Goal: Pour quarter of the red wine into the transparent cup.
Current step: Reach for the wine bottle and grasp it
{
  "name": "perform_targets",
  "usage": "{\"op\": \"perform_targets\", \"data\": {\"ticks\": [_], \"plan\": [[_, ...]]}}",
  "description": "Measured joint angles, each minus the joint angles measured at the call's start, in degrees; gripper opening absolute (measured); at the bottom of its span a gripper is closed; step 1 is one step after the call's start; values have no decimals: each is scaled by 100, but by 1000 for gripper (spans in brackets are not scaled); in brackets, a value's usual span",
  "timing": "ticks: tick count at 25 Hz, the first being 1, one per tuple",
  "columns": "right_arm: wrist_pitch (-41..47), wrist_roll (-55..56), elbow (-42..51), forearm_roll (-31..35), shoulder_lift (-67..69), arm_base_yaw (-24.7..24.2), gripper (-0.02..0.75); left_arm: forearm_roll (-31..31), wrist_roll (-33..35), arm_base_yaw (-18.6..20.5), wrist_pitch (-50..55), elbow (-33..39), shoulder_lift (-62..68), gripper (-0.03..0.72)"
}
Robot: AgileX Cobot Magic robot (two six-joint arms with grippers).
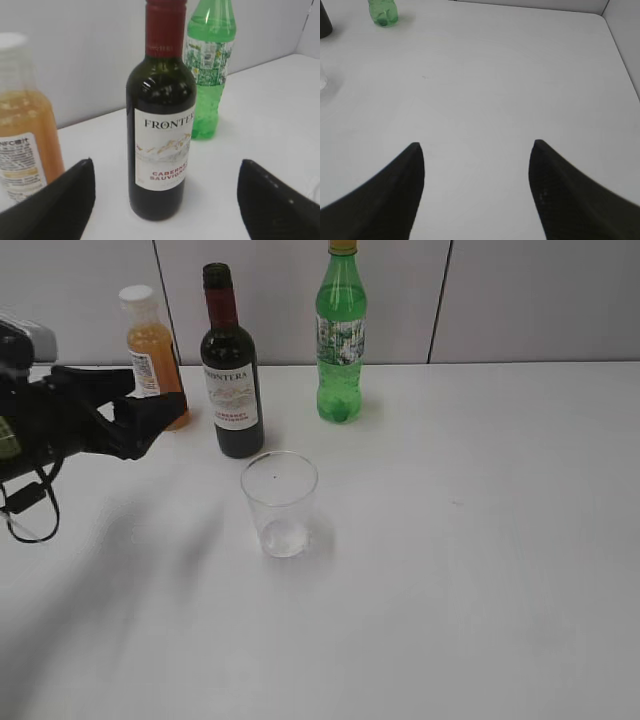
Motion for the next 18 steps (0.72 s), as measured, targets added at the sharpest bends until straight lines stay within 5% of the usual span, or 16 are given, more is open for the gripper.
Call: {"op": "perform_targets", "data": {"ticks": [11, 18], "plan": [[-4, 0, 0, 0, 0, 0, 531, -92, 0, -223, 249, -1181, 1262, 693], [-4, 0, 0, 0, 0, 0, 531, 368, 0, -294, 59, -1801, 1895, 693]]}}
